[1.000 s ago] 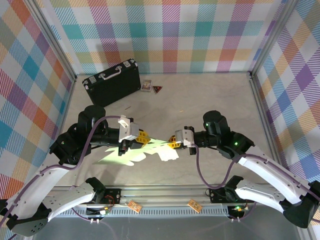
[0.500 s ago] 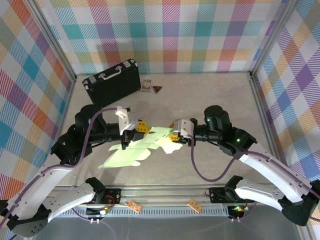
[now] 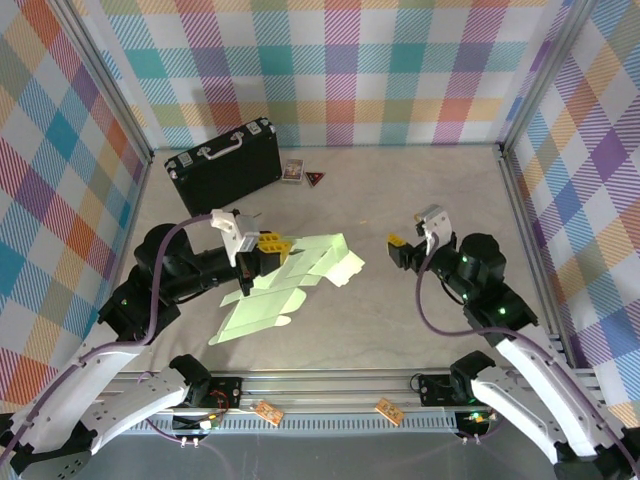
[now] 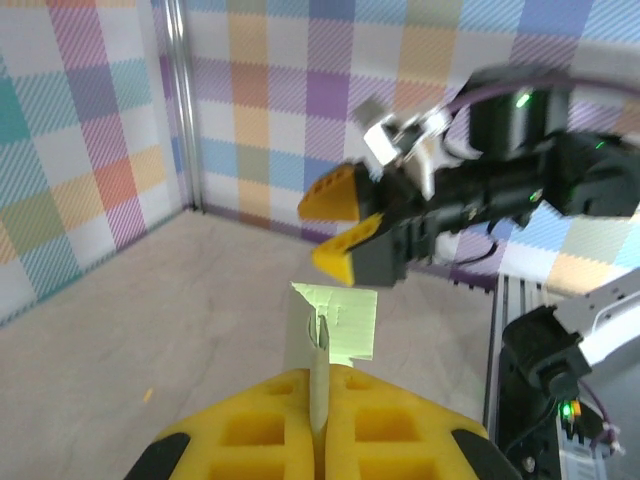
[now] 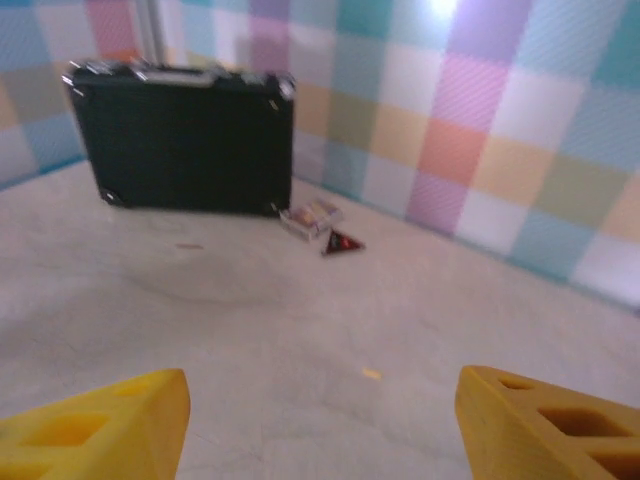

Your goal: Fold the paper box

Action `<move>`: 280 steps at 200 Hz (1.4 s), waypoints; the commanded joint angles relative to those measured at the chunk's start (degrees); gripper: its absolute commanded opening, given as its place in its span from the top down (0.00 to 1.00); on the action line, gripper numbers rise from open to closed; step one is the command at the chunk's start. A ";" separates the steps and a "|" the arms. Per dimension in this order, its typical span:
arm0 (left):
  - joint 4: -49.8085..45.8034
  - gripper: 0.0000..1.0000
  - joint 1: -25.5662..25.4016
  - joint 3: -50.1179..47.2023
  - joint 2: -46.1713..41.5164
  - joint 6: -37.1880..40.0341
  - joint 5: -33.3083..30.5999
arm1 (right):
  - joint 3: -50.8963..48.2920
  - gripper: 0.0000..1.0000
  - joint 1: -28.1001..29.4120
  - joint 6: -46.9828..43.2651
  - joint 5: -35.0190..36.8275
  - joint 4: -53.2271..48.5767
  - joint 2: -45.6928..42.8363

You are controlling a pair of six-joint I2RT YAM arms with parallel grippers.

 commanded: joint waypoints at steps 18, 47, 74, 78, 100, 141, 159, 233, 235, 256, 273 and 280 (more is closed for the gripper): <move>5.54 1.00 0.36 0.31 -1.23 -5.93 0.71 | -3.71 0.38 -0.21 3.01 -17.89 10.25 4.30; 8.80 1.00 0.40 -1.36 -1.96 -8.83 2.00 | -6.45 0.38 -0.07 6.58 -35.12 25.06 4.58; 10.66 1.00 0.38 -2.25 -2.17 -10.76 2.87 | -6.36 0.40 0.16 9.54 -41.36 31.94 6.23; 10.95 1.00 0.39 -2.38 -2.14 -11.06 3.12 | -6.18 0.40 0.29 9.43 -42.17 32.41 6.44; 12.47 1.00 0.42 -2.95 -2.10 -12.19 3.72 | -4.80 0.42 1.55 9.29 -46.25 33.84 7.98; 16.29 1.00 0.37 -4.39 -2.14 -14.36 5.52 | -1.68 0.41 6.68 5.10 -49.27 32.38 10.65; 17.78 1.00 0.35 -4.86 -2.00 -15.16 6.30 | -0.97 0.41 8.10 4.66 -49.90 32.95 12.50; 22.64 1.00 0.39 -6.17 -1.64 -17.87 10.86 | -0.19 0.62 9.60 4.91 -52.99 34.74 15.25; 22.73 1.00 0.38 -6.20 -1.61 -18.04 11.05 | -0.18 0.63 9.69 5.00 -53.07 34.69 15.25; 23.63 1.00 0.38 -6.42 -1.17 -18.63 13.24 | -0.15 0.65 10.32 5.20 -53.77 34.95 15.17; 24.44 1.00 0.37 -6.61 -0.84 -19.17 13.70 | -0.07 0.71 10.42 6.00 -54.88 36.09 15.17; 24.57 1.00 0.38 -6.69 -0.78 -19.16 13.88 | -0.07 0.75 10.51 6.33 -55.00 36.36 15.25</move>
